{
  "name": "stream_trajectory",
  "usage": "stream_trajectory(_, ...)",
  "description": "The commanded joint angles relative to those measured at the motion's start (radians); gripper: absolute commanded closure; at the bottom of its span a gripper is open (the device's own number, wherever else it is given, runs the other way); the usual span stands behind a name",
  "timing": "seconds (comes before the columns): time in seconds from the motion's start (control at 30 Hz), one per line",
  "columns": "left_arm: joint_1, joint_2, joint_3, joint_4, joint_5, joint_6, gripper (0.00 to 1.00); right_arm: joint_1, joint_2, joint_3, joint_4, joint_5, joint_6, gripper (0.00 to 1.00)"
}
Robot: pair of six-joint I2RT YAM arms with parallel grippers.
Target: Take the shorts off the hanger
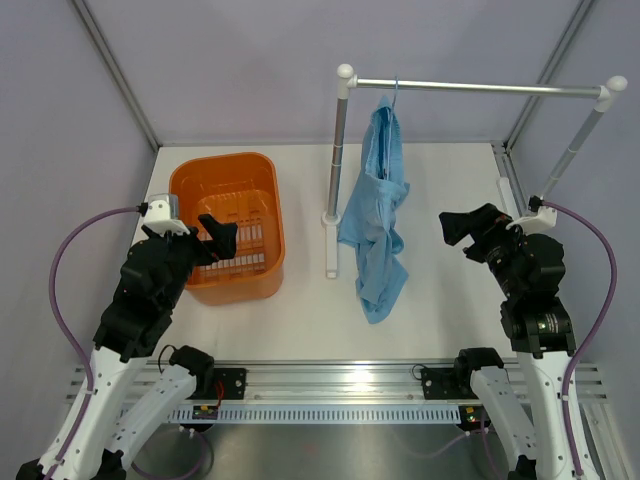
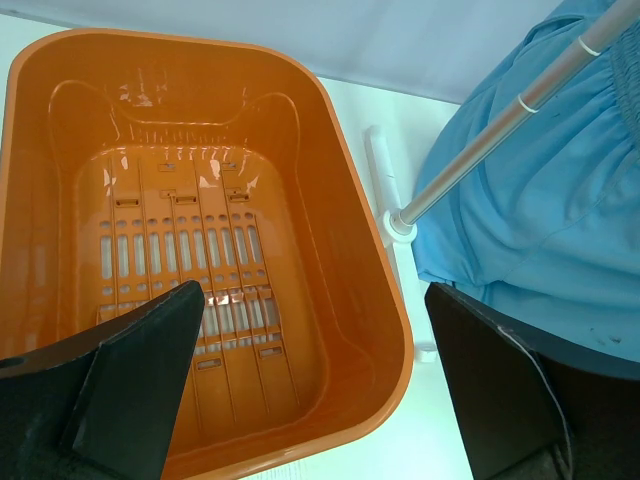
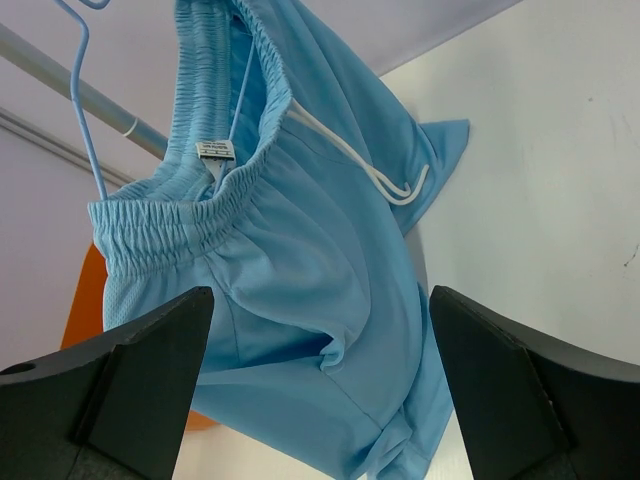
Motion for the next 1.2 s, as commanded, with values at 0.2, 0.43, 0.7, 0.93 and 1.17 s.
stream_trajectory(0.2,-0.002,-0.008,-0.009,0.029,0.021,0.004,0.01,0.003,0.007,0.063,-0.043,0.072,-0.025,0.0)
stream_trajectory(0.43,0.0,-0.009,-0.01,0.029,0.027,0.004,0.01,0.003,-0.003,0.092,-0.057,0.11,-0.025,0.01)
stream_trajectory(0.7,0.0,0.0,-0.01,0.031,0.044,0.004,0.01,0.004,0.168,0.325,0.024,0.009,-0.028,0.0)
stream_trajectory(0.93,-0.002,-0.011,-0.009,0.032,0.044,0.001,0.01,0.144,0.524,0.61,-0.019,0.041,-0.106,0.01)
stream_trajectory(1.17,0.001,-0.018,-0.007,0.028,0.033,0.002,0.01,0.3,0.774,0.843,-0.055,0.247,-0.197,0.07)
